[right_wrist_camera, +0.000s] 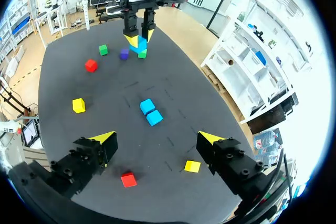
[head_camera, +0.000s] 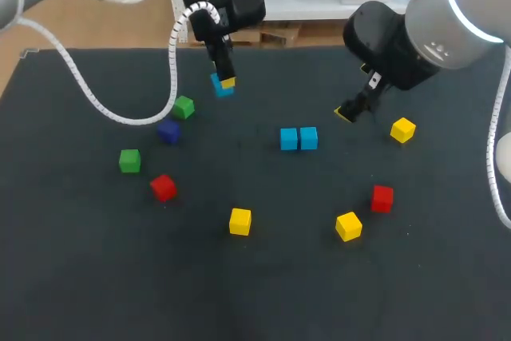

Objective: Place the blue cubes, place green cubes on the blue cubes, place the yellow cubes on the green cubes, then place the red cubes on the yellow cubes, and place purple cube on the red cubes.

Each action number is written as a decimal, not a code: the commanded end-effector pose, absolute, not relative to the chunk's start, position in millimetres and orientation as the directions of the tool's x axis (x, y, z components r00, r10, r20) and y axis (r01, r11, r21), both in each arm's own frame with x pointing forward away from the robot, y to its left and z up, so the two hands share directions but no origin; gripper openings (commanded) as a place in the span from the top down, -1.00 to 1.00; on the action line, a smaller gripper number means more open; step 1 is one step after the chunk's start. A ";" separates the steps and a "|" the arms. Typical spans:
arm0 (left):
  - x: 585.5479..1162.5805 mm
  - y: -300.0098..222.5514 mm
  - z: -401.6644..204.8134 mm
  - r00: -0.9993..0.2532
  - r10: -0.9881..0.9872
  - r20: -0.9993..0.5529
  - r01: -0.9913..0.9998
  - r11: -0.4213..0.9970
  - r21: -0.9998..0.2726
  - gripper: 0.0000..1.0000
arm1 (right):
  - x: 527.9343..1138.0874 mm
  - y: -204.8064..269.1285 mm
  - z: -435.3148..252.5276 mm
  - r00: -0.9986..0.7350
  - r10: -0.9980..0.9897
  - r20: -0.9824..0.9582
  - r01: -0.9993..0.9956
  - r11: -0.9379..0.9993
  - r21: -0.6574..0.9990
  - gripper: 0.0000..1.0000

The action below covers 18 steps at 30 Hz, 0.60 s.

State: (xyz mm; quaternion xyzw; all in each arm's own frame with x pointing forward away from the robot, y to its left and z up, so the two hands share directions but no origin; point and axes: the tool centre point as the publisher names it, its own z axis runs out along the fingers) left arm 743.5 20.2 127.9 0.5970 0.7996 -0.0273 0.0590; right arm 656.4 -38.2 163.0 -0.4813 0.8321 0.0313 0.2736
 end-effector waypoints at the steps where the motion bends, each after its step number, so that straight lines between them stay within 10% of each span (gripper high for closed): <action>1: 741.6 22.4 128.2 -0.277 0.952 -0.131 0.959 0.283 0.029 1.00 | 655.8 -38.2 162.4 -0.387 -0.783 -0.487 -0.816 0.537 -0.215 -1.00; 18: 743.5 20.8 130.0 -0.266 0.953 -0.145 0.962 0.271 0.017 1.00 | 655.8 -38.2 162.4 -0.387 -0.783 -0.487 -0.816 0.537 -0.215 -1.00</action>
